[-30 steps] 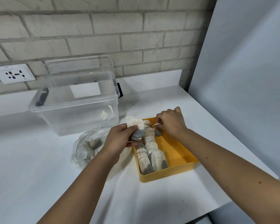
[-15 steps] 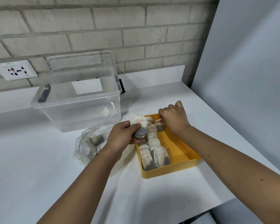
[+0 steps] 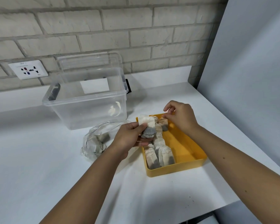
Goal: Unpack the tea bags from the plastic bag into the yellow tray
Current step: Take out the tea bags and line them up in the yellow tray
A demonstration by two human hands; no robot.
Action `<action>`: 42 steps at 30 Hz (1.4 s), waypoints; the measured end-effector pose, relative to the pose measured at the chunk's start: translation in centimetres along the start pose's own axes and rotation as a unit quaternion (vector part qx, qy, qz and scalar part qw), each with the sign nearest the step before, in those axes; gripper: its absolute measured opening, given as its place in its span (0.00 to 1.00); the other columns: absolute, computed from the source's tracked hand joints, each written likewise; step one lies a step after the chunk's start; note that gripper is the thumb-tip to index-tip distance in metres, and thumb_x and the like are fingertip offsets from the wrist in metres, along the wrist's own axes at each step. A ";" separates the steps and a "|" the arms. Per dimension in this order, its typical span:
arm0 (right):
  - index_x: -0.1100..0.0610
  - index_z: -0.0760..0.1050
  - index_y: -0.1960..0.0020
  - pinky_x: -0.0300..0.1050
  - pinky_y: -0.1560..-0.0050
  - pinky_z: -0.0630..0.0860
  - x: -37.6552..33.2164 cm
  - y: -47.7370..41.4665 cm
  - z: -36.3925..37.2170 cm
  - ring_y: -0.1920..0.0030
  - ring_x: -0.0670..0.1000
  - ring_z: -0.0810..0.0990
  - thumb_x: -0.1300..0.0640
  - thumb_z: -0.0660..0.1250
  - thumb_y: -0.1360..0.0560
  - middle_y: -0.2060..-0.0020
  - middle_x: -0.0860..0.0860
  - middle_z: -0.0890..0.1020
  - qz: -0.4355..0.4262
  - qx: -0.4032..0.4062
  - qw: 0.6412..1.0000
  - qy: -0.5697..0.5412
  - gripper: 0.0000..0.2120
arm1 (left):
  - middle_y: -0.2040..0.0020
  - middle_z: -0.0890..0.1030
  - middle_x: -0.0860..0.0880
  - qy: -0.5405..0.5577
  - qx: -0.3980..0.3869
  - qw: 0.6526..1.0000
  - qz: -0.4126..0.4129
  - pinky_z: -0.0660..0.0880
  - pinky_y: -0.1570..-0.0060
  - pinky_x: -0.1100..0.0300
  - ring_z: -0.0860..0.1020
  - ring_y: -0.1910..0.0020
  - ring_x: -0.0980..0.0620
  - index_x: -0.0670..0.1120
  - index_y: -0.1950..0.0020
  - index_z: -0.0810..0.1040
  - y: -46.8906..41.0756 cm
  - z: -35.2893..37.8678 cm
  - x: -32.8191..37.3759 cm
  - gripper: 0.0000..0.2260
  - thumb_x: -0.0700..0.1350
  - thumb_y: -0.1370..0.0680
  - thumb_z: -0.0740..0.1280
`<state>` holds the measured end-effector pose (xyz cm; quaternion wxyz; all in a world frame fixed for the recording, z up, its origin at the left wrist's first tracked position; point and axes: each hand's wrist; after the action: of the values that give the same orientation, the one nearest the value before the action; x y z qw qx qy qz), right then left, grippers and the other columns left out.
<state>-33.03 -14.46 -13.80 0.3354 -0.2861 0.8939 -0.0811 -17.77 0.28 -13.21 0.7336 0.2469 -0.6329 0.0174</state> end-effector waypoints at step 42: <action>0.58 0.80 0.48 0.43 0.52 0.75 1.2 -0.1 2.5 0.50 0.55 0.80 0.59 0.68 0.23 0.49 0.56 0.83 0.109 -0.071 0.987 0.099 0.06 | 0.51 0.85 0.39 0.032 0.010 0.999 -0.014 0.81 0.64 0.57 0.86 0.56 0.41 0.38 0.48 0.80 -0.2 -0.2 0.6 0.08 0.42 0.18 0.65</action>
<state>-32.16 -15.09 -16.34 0.2308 -0.2007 0.9520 -0.0080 -17.42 0.05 -12.73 0.7510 0.2628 -0.6054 0.0212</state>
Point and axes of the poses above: each hand's wrist, its own y-axis away from the middle knuckle, its own z-axis out of the palm, x = y × z
